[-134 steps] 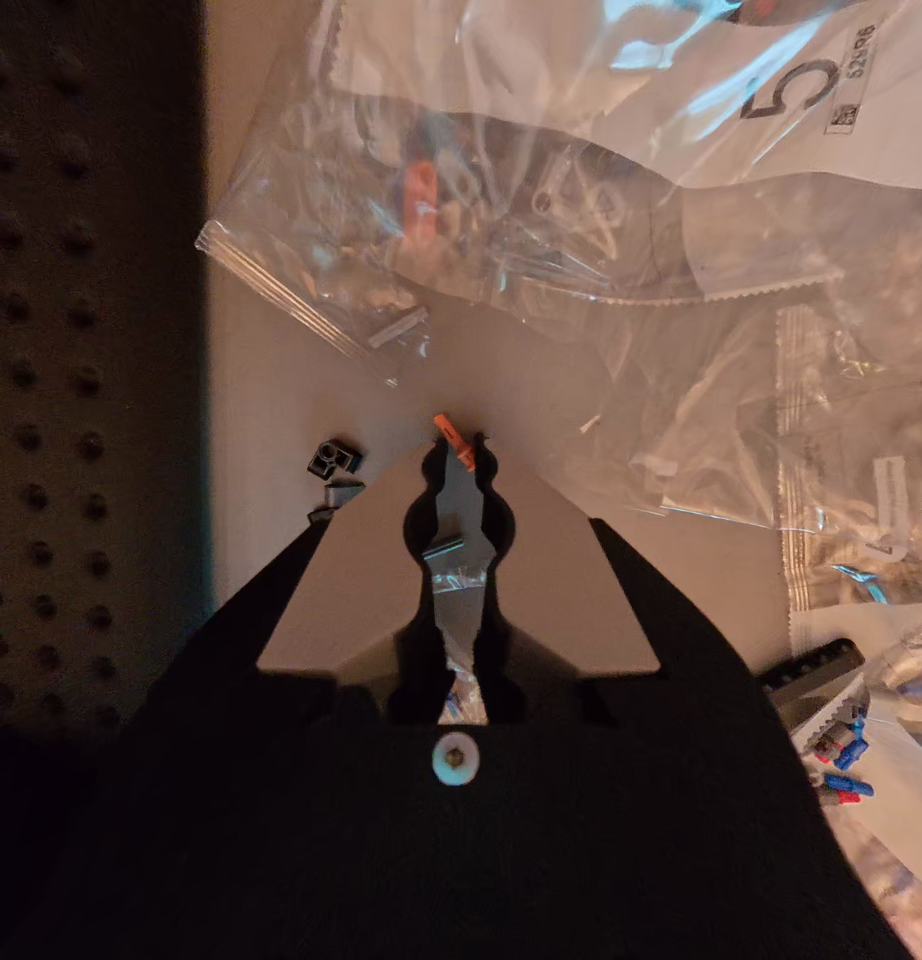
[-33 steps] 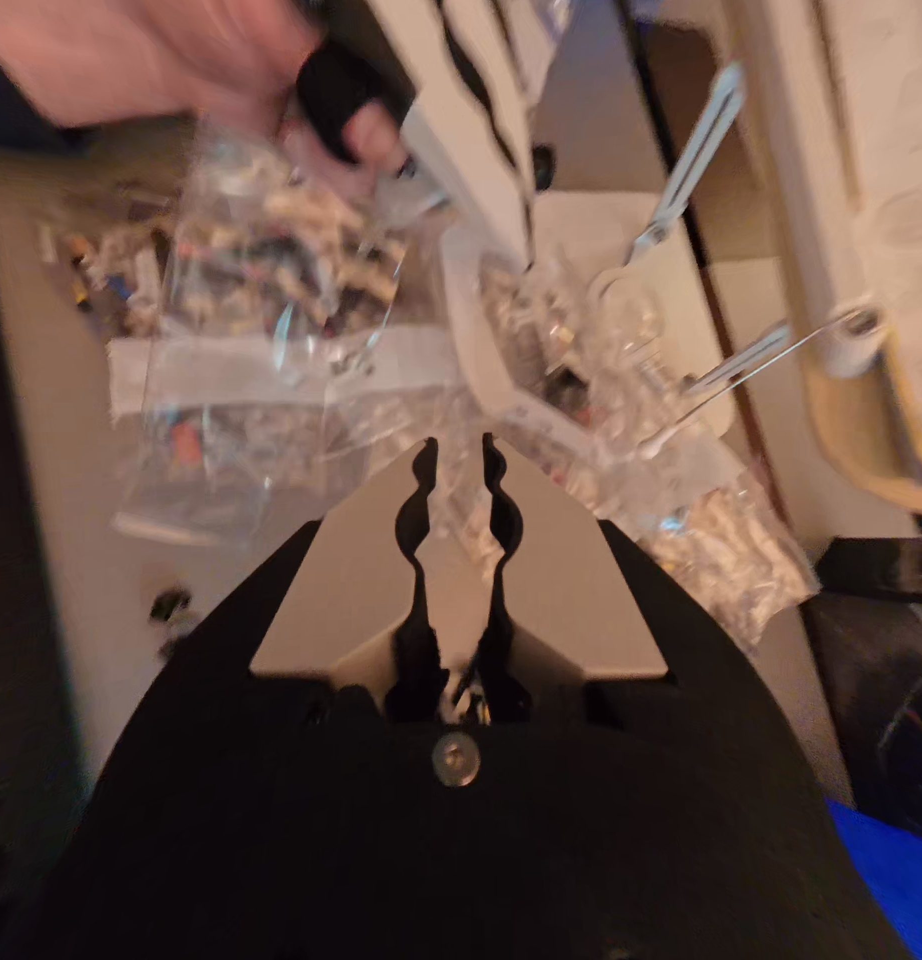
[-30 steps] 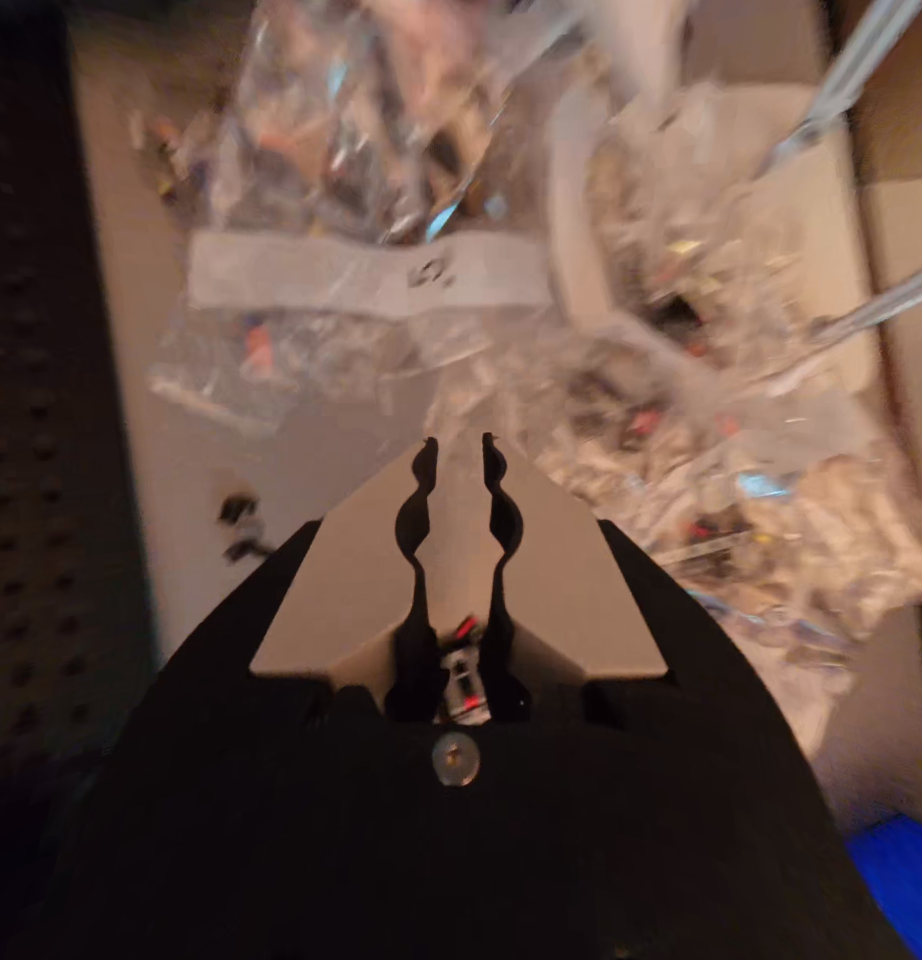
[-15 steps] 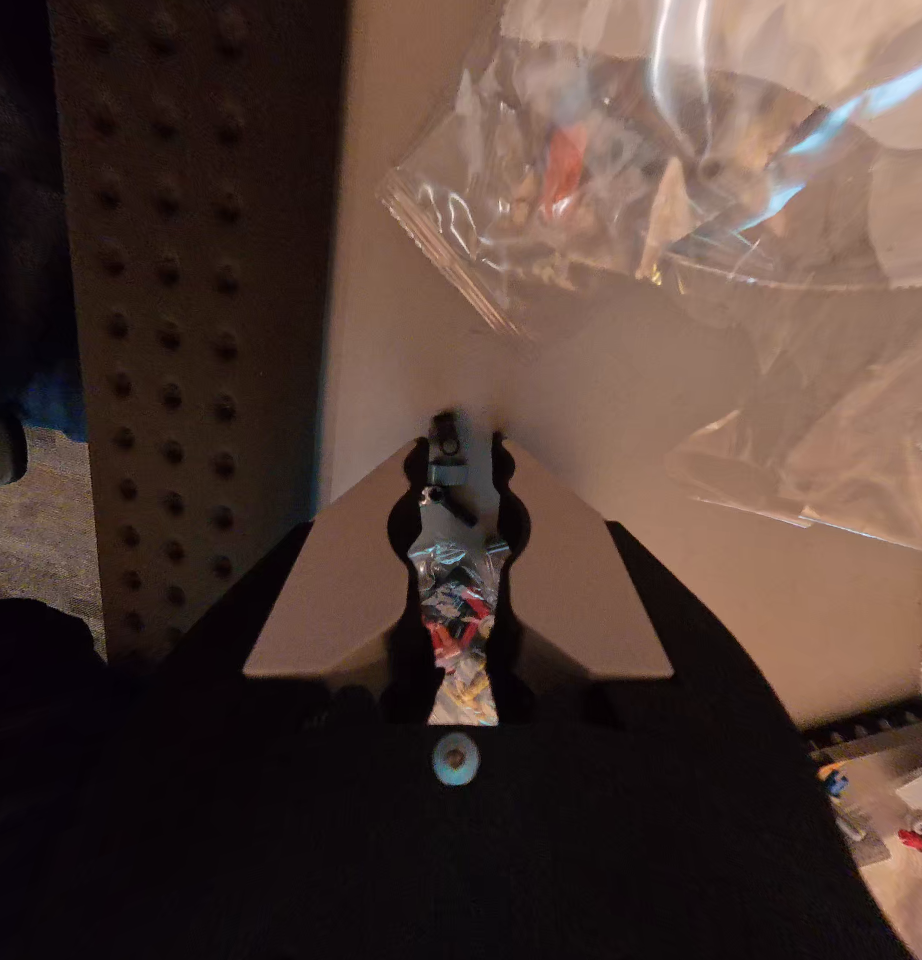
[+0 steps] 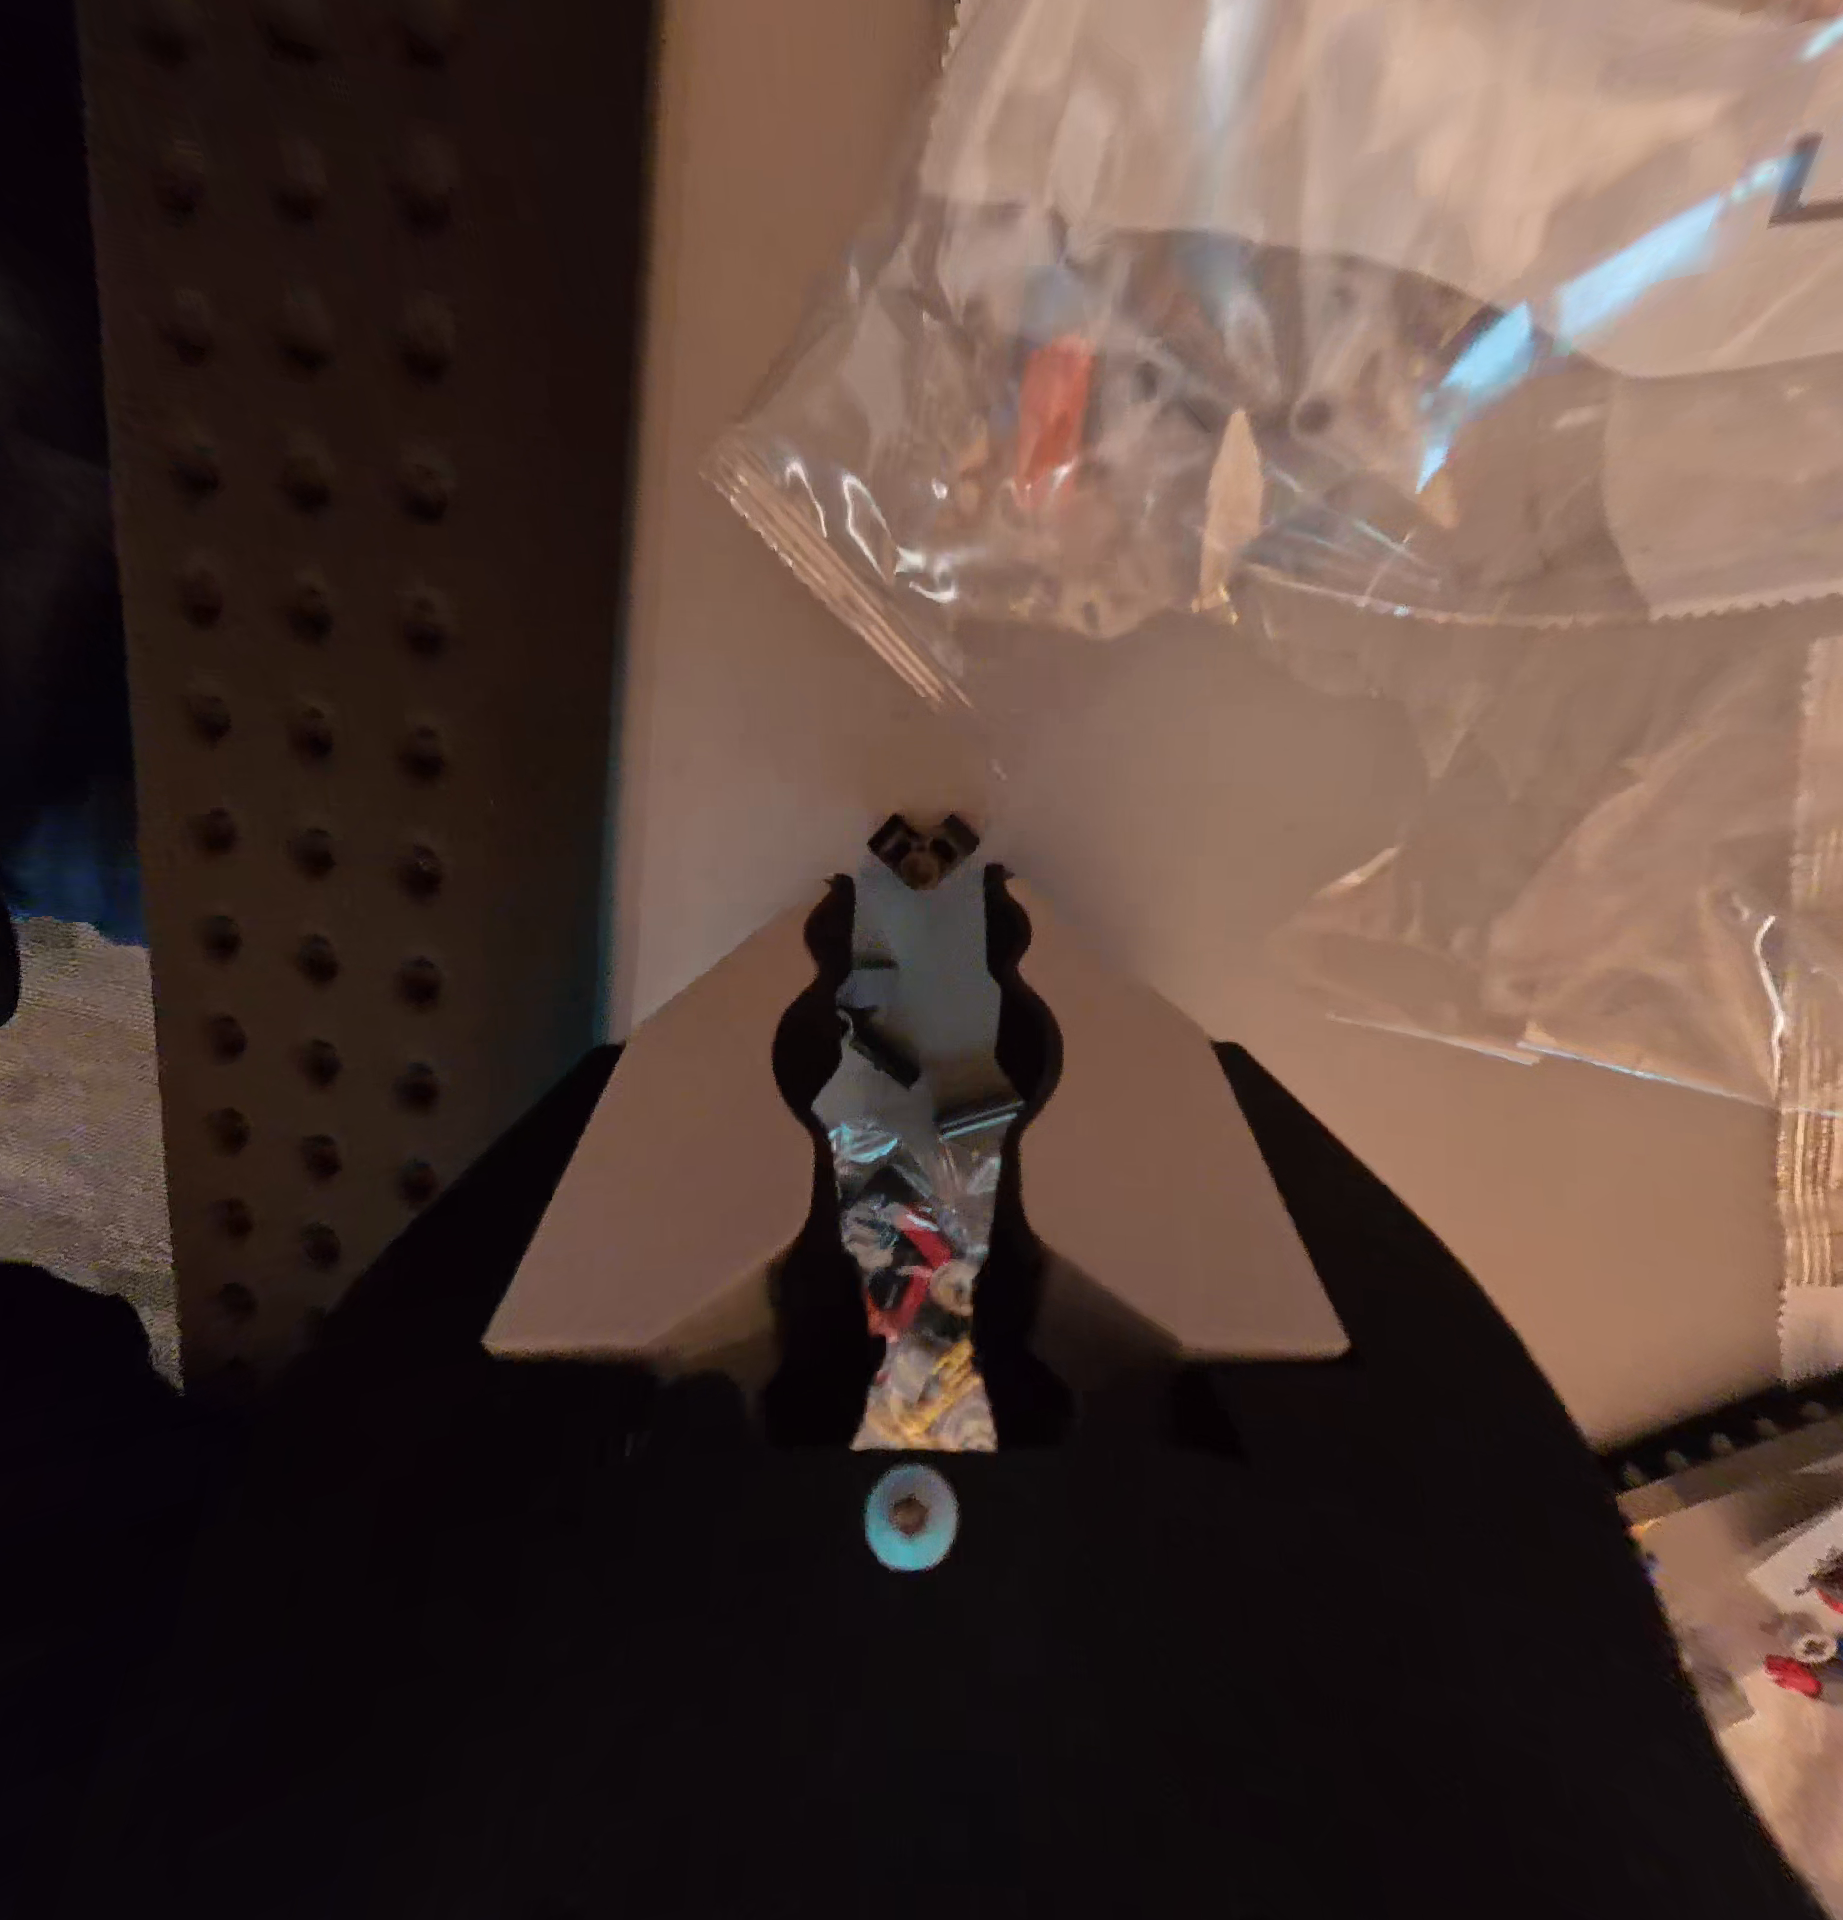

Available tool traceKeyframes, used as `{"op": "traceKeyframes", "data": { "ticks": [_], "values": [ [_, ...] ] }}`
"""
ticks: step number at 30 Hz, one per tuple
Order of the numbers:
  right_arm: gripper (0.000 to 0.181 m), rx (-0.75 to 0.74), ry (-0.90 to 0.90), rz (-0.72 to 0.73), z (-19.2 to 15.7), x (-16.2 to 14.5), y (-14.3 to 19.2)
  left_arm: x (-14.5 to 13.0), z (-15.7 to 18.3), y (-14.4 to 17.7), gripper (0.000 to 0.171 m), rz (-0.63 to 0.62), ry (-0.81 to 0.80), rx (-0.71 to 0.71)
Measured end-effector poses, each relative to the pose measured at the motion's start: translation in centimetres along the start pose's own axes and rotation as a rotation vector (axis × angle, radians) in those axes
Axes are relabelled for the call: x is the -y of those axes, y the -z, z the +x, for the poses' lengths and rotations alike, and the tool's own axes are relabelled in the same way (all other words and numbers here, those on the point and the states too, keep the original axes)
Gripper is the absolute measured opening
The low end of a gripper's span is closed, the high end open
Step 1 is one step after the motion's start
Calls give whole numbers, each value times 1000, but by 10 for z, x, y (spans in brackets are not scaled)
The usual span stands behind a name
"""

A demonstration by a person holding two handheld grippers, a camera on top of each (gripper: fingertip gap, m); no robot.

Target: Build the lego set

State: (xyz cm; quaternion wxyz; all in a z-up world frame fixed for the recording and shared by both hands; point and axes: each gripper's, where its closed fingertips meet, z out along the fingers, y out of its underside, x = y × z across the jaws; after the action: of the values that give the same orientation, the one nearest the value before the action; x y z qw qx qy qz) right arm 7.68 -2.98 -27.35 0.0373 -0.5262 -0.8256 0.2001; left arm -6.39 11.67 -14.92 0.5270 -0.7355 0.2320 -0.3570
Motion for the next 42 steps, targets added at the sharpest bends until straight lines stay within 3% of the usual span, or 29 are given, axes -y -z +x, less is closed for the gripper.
{"op": "traceKeyframes", "data": {
  "ticks": [12, 18, 23, 28, 37, 42],
  "values": [
    [17, -52, 39, 13, 8, 7, 1, 1, 1, 0, 0, 0, -4, 1],
    [16, -305, 32, 252, 54, 51, 69, 2, 4, -1, 0, 0, -9, -6],
    [17, -500, -10, 286, 106, 81, 104, -1, 6, -3, 0, -8, -9, -18],
    [17, -576, -3, 174, 138, 83, 95, -2, 7, -5, 0, -16, -13, -17],
    [18, -659, -87, 317, 159, 93, 112, -3, 7, -7, 0, -19, -13, -17],
    [27, -687, -91, 267, 162, 85, 108, -4, 7, -8, 0, -23, -13, -17]
  ]
}}
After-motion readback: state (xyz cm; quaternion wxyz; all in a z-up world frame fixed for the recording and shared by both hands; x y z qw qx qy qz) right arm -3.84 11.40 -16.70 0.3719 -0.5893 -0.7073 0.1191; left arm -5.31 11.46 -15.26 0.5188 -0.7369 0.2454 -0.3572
